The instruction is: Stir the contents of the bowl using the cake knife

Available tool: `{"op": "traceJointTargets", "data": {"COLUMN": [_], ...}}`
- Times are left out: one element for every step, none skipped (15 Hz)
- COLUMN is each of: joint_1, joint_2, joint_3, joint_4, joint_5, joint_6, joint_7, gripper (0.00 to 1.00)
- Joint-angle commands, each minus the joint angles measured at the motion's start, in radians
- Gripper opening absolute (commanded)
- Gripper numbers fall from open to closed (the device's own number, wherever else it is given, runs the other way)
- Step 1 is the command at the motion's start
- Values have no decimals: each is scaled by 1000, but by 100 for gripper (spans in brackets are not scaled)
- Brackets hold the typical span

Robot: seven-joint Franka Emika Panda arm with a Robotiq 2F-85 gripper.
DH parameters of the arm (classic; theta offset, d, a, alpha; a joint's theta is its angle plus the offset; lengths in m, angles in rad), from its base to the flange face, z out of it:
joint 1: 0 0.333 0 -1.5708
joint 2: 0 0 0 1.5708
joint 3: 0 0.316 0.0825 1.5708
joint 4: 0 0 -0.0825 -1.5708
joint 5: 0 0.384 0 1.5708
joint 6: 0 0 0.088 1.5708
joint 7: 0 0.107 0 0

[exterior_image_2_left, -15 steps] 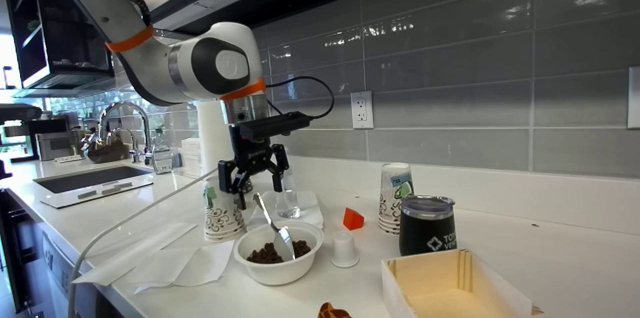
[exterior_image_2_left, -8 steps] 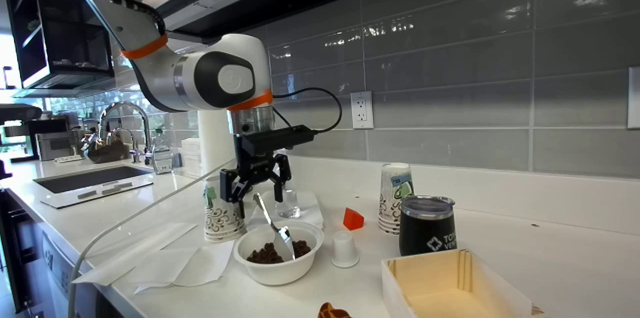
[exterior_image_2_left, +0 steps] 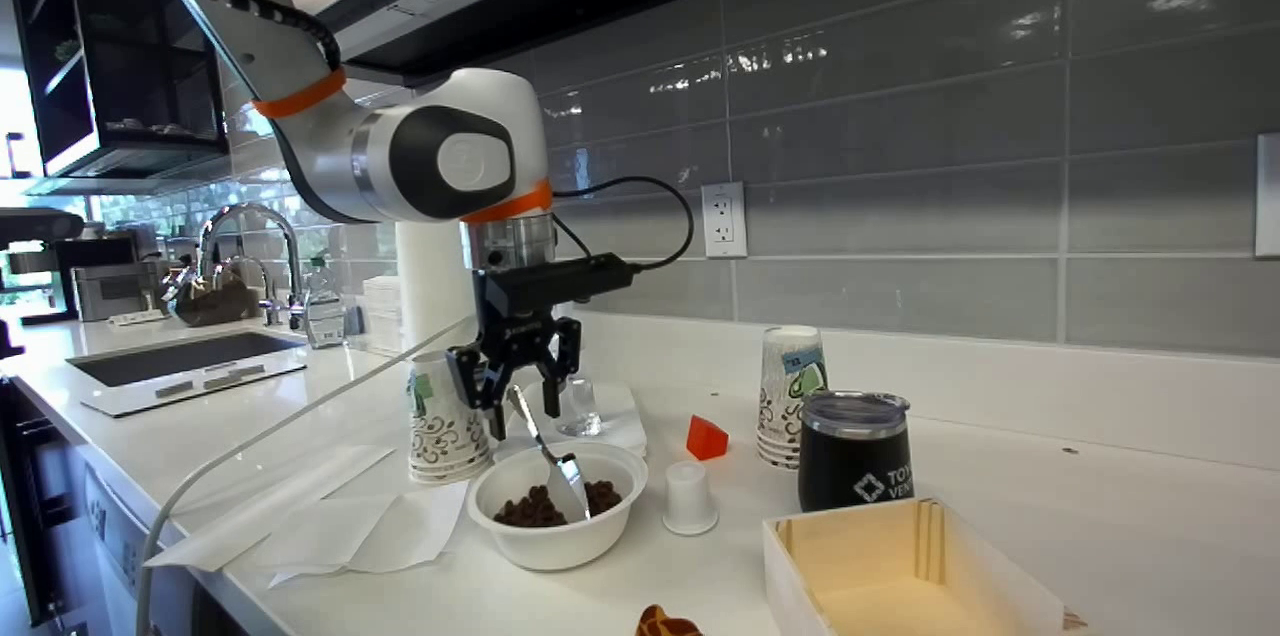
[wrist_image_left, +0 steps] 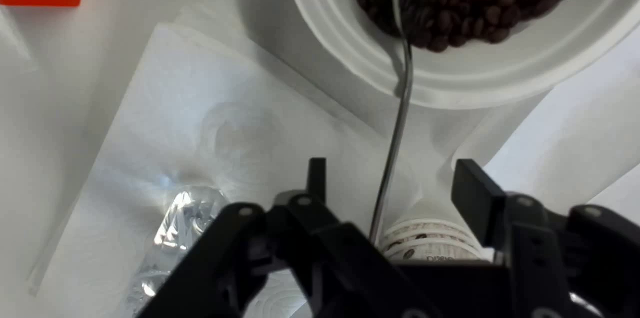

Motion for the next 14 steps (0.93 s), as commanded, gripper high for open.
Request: {"op": "traceJointTargets", "data": {"joint_1": [-13,-13,-14,-14,-14,-15,-16,-17,-17,-18,-19,-20,-20,-21], "joint_2": [10,9,8,8,8,10,10,11,10,9,8,7,6,4], "joint_3": [17,19,21,23,24,24,24,24,24,23,22,22,21,21], "joint_4": [5,4,4,4,4,5,6,6,6,6,6,6,7,8], "joint_5": [34,32,28,27,26,25,24,24,24,23,23,23,24,24], "joint_6": [13,14,15,14,14,12,12,11,10,10,7,5,-3,-10], "joint_7": [-30,-27,-25,-24,-24,-23,-22,-22,-22,-22,-23,-24,-29,-27], "gripper": [35,28,19,13,4,1,0,0,0,1,1,1,1,1]}}
